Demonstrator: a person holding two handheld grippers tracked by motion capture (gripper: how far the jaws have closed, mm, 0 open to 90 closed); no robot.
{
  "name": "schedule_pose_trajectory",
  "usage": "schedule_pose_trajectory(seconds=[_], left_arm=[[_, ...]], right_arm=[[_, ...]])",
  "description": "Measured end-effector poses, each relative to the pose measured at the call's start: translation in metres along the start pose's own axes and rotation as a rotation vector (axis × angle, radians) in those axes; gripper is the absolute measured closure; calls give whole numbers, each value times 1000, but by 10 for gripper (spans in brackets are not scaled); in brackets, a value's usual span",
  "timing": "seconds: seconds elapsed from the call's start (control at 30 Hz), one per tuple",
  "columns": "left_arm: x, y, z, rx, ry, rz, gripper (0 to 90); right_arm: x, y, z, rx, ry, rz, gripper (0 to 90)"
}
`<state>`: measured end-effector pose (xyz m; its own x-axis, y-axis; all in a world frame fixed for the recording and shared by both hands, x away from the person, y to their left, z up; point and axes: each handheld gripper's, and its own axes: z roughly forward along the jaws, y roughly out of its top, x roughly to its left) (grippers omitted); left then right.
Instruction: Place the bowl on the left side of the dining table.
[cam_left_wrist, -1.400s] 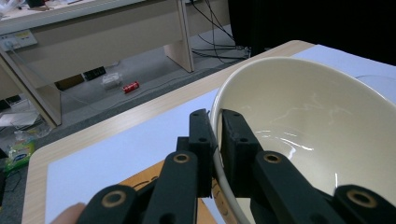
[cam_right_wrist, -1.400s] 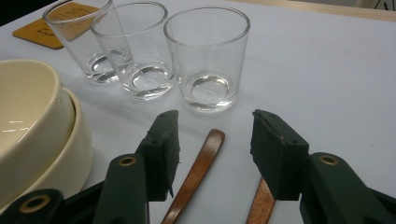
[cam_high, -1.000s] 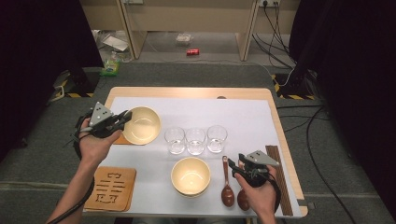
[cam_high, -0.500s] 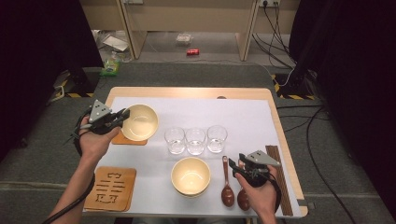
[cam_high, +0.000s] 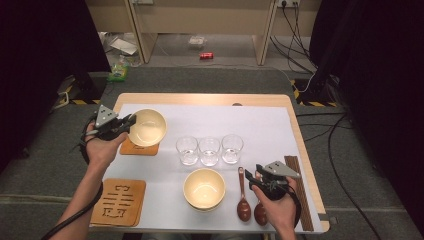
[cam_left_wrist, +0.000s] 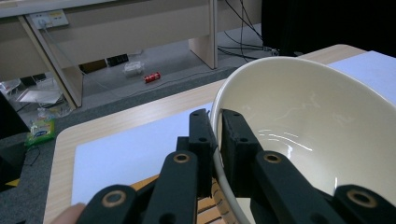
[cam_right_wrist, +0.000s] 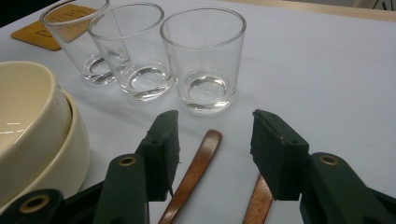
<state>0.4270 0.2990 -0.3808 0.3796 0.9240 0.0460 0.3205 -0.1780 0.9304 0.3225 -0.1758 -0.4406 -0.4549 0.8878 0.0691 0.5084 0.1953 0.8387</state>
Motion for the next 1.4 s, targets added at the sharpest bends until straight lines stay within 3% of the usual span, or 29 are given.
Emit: schedule_pose_trajectory(seconds=[0.4,0.53,0.97,1.4], left_arm=[[12,-8,17,31,30,-44,825],[17,-13,23,39,51,-76,825],[39,-30,43,110,128,-126,825],[49,-48,62,177,177,-153,824]], right_arm=[[0,0,1,1,0,2,519],[0,0,0,-1,1,5,519],[-2,0,0,-1,-1,9,519],[-3,-1,1,2,-1,3,519]])
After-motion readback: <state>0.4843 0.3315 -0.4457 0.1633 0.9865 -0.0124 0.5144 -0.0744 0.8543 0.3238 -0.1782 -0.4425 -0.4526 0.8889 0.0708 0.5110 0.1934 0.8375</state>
